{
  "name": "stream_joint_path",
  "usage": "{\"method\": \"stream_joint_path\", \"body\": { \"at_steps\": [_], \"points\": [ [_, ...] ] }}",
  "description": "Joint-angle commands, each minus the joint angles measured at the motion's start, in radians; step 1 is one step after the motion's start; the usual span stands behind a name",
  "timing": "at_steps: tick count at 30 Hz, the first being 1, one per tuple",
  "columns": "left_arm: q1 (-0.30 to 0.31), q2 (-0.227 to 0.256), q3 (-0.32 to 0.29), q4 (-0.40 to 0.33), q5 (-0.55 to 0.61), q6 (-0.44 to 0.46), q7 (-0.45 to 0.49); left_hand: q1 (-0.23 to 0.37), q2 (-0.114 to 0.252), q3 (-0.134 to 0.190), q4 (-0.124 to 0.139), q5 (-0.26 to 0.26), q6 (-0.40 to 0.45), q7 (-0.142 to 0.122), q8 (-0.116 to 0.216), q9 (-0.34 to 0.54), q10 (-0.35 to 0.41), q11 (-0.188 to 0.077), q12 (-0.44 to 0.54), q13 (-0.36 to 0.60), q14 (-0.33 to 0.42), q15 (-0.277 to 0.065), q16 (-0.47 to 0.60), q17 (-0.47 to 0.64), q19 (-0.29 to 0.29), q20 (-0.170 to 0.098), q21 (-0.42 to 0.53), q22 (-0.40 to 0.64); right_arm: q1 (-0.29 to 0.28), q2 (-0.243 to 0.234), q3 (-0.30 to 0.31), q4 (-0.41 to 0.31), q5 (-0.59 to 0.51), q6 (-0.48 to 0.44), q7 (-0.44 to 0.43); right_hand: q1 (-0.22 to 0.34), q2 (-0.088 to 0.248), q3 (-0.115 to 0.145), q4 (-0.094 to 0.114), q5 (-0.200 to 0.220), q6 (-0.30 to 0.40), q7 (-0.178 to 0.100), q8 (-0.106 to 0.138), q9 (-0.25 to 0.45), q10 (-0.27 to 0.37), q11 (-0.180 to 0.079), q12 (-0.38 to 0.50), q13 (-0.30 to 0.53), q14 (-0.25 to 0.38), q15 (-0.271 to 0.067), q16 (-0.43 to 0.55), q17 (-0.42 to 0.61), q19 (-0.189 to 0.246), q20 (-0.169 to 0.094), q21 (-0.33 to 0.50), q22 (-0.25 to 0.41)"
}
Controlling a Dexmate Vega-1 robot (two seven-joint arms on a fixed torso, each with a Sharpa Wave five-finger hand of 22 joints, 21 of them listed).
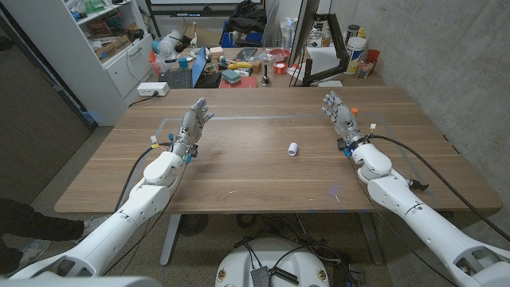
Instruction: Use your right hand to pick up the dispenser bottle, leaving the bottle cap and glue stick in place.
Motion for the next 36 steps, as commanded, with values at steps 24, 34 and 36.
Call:
{"method": "stream_joint_path", "body": {
  "at_steps": [24, 34, 36],
  "points": [
    [-0.051, -0.019, 0.018, 0.074, -0.008, -0.014, -0.066, -0.001, 0.075, 0.008, -0.002, 0.005, -0.057, 0.003, 0.009, 0.004, -0.021, 0.0, 0.007, 0.002, -0.042, -0.025, 0.008, 0.002, -0.1, -0.037, 0.0, 0.005, -0.051, -0.116, 0.02, -0.143, -0.143, -0.039, -0.108, 0.019, -0.009, 0.002, -0.016, 0.007, 0.013, 0.0, 0.007, 0.002, 0.01, -0.001, 0.009, 0.004, 0.008, 0.001, 0.002, 0.003, 0.014, -0.02, 0.002, 0.004],
    [-0.057, -0.019, 0.019, 0.081, -0.012, -0.014, -0.078, -0.002, 0.074, 0.008, -0.002, 0.005, -0.055, 0.003, 0.01, 0.004, -0.021, -0.001, 0.007, 0.002, -0.042, -0.025, 0.008, 0.002, -0.099, -0.037, -0.001, 0.005, -0.071, -0.161, 0.028, -0.196, -0.188, -0.066, -0.13, 0.025, -0.01, 0.003, -0.021, 0.008, 0.014, 0.001, 0.006, 0.002, 0.012, -0.002, 0.009, 0.004, 0.009, 0.001, 0.002, 0.003, 0.017, -0.02, 0.001, 0.004],
    [-0.06, -0.02, 0.021, 0.083, -0.01, -0.014, -0.079, -0.002, 0.074, 0.008, -0.002, 0.005, -0.054, 0.004, 0.01, 0.004, -0.021, -0.001, 0.007, 0.002, -0.042, -0.026, 0.008, 0.002, -0.099, -0.037, -0.001, 0.005, -0.077, -0.175, 0.032, -0.209, -0.203, -0.073, -0.138, 0.027, -0.01, 0.003, -0.023, 0.008, 0.015, 0.001, 0.007, 0.002, 0.012, -0.001, 0.009, 0.004, 0.01, 0.001, 0.002, 0.003, 0.018, -0.02, 0.001, 0.004]
  ]
}}
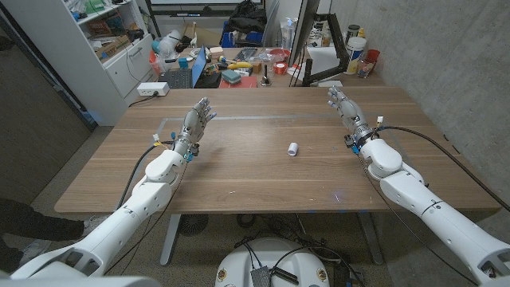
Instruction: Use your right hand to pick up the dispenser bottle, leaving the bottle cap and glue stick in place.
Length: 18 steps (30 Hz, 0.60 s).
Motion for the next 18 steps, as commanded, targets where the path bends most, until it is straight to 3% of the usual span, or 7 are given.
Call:
{"method": "stream_joint_path", "body": {
  "at_steps": [1, 18],
  "points": [
    [-0.011, -0.001, 0.004, 0.013, 0.0, 0.0, -0.012, -0.002, 0.074, 0.008, -0.002, 0.005, -0.055, 0.004, 0.006, 0.005, -0.021, -0.001, 0.007, 0.002, -0.041, -0.026, 0.004, 0.002, -0.099, -0.037, -0.001, 0.005, -0.028, -0.058, 0.013, -0.067, -0.068, -0.035, -0.041, 0.015, 0.002, 0.004, -0.007, 0.008, 0.013, 0.005, 0.007, 0.002, 0.008, 0.005, 0.003, 0.004, 0.003, 0.001, 0.002, 0.003, 0.009, -0.022, 0.001, 0.004],
    [-0.019, -0.01, 0.013, 0.019, 0.009, 0.002, -0.01, -0.002, 0.074, 0.008, -0.002, 0.004, -0.051, 0.003, 0.007, 0.005, -0.02, -0.001, 0.008, 0.002, -0.04, -0.025, 0.005, 0.002, -0.097, -0.036, -0.004, 0.005, -0.07, -0.117, 0.044, -0.117, -0.113, -0.04, -0.063, 0.024, 0.002, 0.006, -0.014, 0.008, 0.029, 0.002, 0.011, 0.002, 0.017, 0.006, 0.005, 0.004, 0.011, 0.002, 0.004, 0.003, 0.016, -0.023, 0.0, 0.004]
  ]
}}
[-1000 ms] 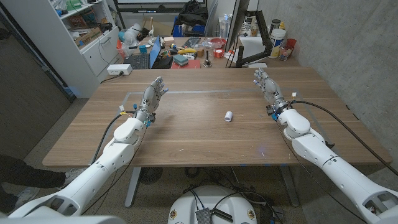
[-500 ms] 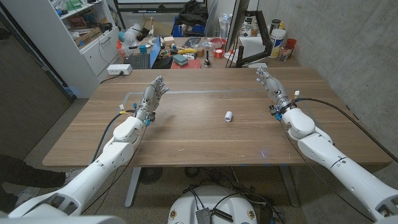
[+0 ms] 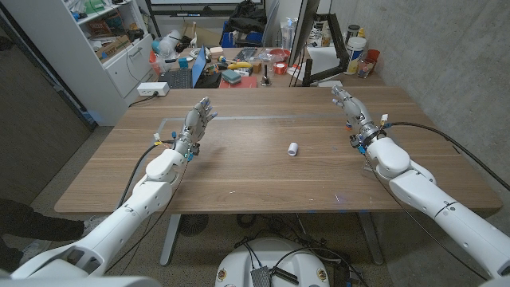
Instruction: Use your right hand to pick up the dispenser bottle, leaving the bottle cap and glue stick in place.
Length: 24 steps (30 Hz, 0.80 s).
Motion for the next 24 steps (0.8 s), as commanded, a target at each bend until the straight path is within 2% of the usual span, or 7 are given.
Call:
{"method": "stream_joint_path", "body": {
  "at_steps": [1, 11, 24],
  "points": [
    [-0.009, -0.006, 0.006, 0.008, 0.006, 0.002, -0.002, -0.002, 0.074, 0.008, -0.002, 0.004, -0.051, 0.003, 0.006, 0.005, -0.02, 0.0, 0.004, 0.002, -0.04, -0.025, 0.005, 0.002, -0.096, -0.036, -0.004, 0.005, -0.033, -0.046, 0.022, -0.047, -0.04, -0.01, -0.022, 0.013, 0.004, 0.001, -0.01, 0.008, 0.01, 0.001, 0.005, 0.002, 0.008, 0.006, 0.006, 0.004, 0.008, -0.001, 0.004, 0.002, 0.007, -0.023, 0.0, 0.004],
    [-0.015, -0.008, 0.012, 0.01, 0.008, 0.001, -0.015, -0.003, 0.074, 0.009, -0.002, 0.004, -0.05, 0.004, 0.006, 0.005, -0.019, -0.001, 0.004, 0.002, -0.04, -0.026, 0.005, 0.002, -0.095, -0.036, -0.006, 0.006, -0.065, -0.096, 0.039, -0.096, -0.081, -0.019, -0.025, 0.018, 0.004, 0.002, -0.014, 0.008, 0.014, 0.0, 0.005, 0.003, 0.012, 0.004, 0.007, 0.004, 0.013, -0.004, 0.004, 0.002, 0.011, -0.023, -0.001, 0.004],
    [-0.027, -0.011, 0.019, 0.025, 0.011, 0.004, -0.028, -0.003, 0.073, 0.009, -0.002, 0.004, -0.048, 0.003, 0.006, 0.005, -0.02, -0.001, 0.004, 0.002, -0.04, -0.026, 0.005, 0.002, -0.095, -0.036, -0.008, 0.006, -0.121, -0.165, 0.073, -0.174, -0.147, -0.095, -0.067, 0.023, 0.002, 0.003, -0.02, 0.008, 0.018, -0.001, 0.004, 0.003, 0.016, 0.008, 0.008, 0.004, 0.016, -0.004, 0.003, 0.002, 0.017, -0.023, -0.002, 0.003]
  ]
}}
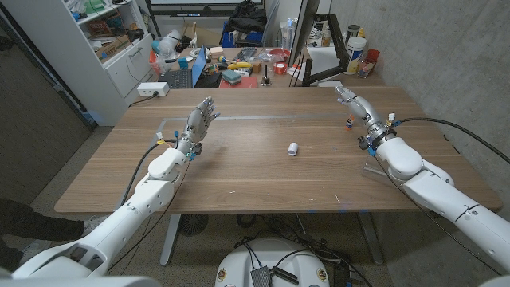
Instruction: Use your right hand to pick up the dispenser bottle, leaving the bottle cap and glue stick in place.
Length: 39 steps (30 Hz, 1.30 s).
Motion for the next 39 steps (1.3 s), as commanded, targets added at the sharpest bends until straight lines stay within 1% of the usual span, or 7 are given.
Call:
{"method": "stream_joint_path", "body": {
  "at_steps": [1, 12, 14, 16, 19, 35, 39],
  "points": [
    [-0.012, -0.004, 0.007, 0.014, 0.002, 0.003, -0.014, -0.003, 0.073, 0.009, -0.002, 0.004, -0.048, 0.003, 0.007, 0.005, -0.02, -0.001, 0.004, 0.002, -0.04, -0.026, 0.005, 0.002, -0.095, -0.036, -0.002, 0.006, -0.045, -0.062, 0.027, -0.066, -0.063, -0.057, -0.03, 0.013, 0.002, 0.004, -0.005, 0.008, 0.009, -0.001, 0.003, 0.003, 0.012, 0.003, 0.008, 0.004, 0.008, -0.002, 0.003, 0.002, 0.005, -0.021, -0.002, 0.003],
    [-0.021, -0.006, 0.008, 0.028, 0.0, 0.001, -0.028, -0.003, 0.074, 0.009, -0.002, 0.004, -0.047, 0.003, 0.006, 0.005, -0.02, -0.002, 0.004, 0.002, -0.04, -0.026, 0.005, 0.002, -0.093, -0.035, -0.004, 0.006, -0.067, -0.102, 0.041, -0.118, -0.115, -0.091, -0.041, 0.019, 0.001, 0.005, -0.012, 0.008, 0.024, -0.003, 0.006, 0.003, 0.03, 0.0, 0.014, 0.004, 0.021, -0.005, 0.006, 0.002, 0.019, -0.022, -0.001, 0.003],
    [-0.022, -0.007, 0.008, 0.032, -0.001, 0.0, -0.031, -0.003, 0.074, 0.009, -0.002, 0.004, -0.047, 0.003, 0.006, 0.005, -0.02, -0.001, 0.004, 0.002, -0.04, -0.025, 0.005, 0.002, -0.093, -0.034, -0.004, 0.006, -0.078, -0.115, 0.048, -0.14, -0.132, -0.116, -0.051, 0.021, 0.0, 0.004, -0.014, 0.008, 0.031, -0.004, 0.008, 0.003, 0.035, 0.0, 0.015, 0.004, 0.028, -0.006, 0.007, 0.002, 0.025, -0.023, 0.001, 0.004],
    [-0.024, -0.007, 0.008, 0.035, -0.002, 0.0, -0.034, -0.003, 0.074, 0.009, -0.002, 0.004, -0.047, 0.003, 0.006, 0.005, -0.02, -0.001, 0.004, 0.002, -0.039, -0.025, 0.005, 0.002, -0.093, -0.034, -0.004, 0.006, -0.084, -0.122, 0.052, -0.148, -0.139, -0.121, -0.051, 0.023, 0.0, 0.004, -0.016, 0.008, 0.037, -0.005, 0.009, 0.003, 0.045, -0.004, 0.018, 0.004, 0.033, -0.007, 0.008, 0.002, 0.03, -0.023, 0.001, 0.004],
    [-0.025, -0.007, 0.008, 0.037, -0.002, 0.0, -0.035, -0.004, 0.074, 0.009, -0.002, 0.004, -0.047, 0.003, 0.006, 0.005, -0.018, 0.0, 0.005, 0.002, -0.039, -0.025, 0.005, 0.002, -0.093, -0.034, -0.005, 0.006, -0.091, -0.129, 0.056, -0.157, -0.15, -0.128, -0.055, 0.025, -0.001, 0.004, -0.018, 0.009, 0.041, -0.006, 0.009, 0.003, 0.049, -0.001, 0.019, 0.004, 0.038, -0.007, 0.008, 0.002, 0.033, -0.023, 0.001, 0.004],
    [-0.038, -0.01, 0.012, 0.053, -0.002, -0.001, -0.054, -0.004, 0.073, 0.009, -0.001, 0.004, -0.043, 0.003, 0.007, 0.005, -0.019, -0.001, 0.004, 0.002, -0.038, -0.025, 0.005, 0.002, -0.091, -0.034, -0.008, 0.006, -0.168, -0.198, 0.107, -0.259, -0.241, -0.232, -0.098, 0.03, -0.003, 0.004, -0.024, 0.009, 0.055, -0.006, 0.011, 0.003, 0.059, -0.003, 0.021, 0.004, 0.048, -0.008, 0.007, 0.002, 0.042, -0.023, 0.0, 0.003],
    [-0.039, -0.01, 0.013, 0.054, -0.001, -0.001, -0.057, -0.005, 0.073, 0.009, -0.001, 0.004, -0.042, 0.004, 0.007, 0.005, -0.019, -0.002, 0.005, 0.002, -0.038, -0.024, 0.005, 0.002, -0.091, -0.033, -0.009, 0.006, -0.186, -0.208, 0.119, -0.28, -0.257, -0.259, -0.104, 0.032, -0.002, 0.004, -0.025, 0.01, 0.057, -0.006, 0.01, 0.003, 0.06, -0.002, 0.021, 0.004, 0.049, -0.007, 0.007, 0.002, 0.045, -0.024, 0.001, 0.003]
  ]
}}
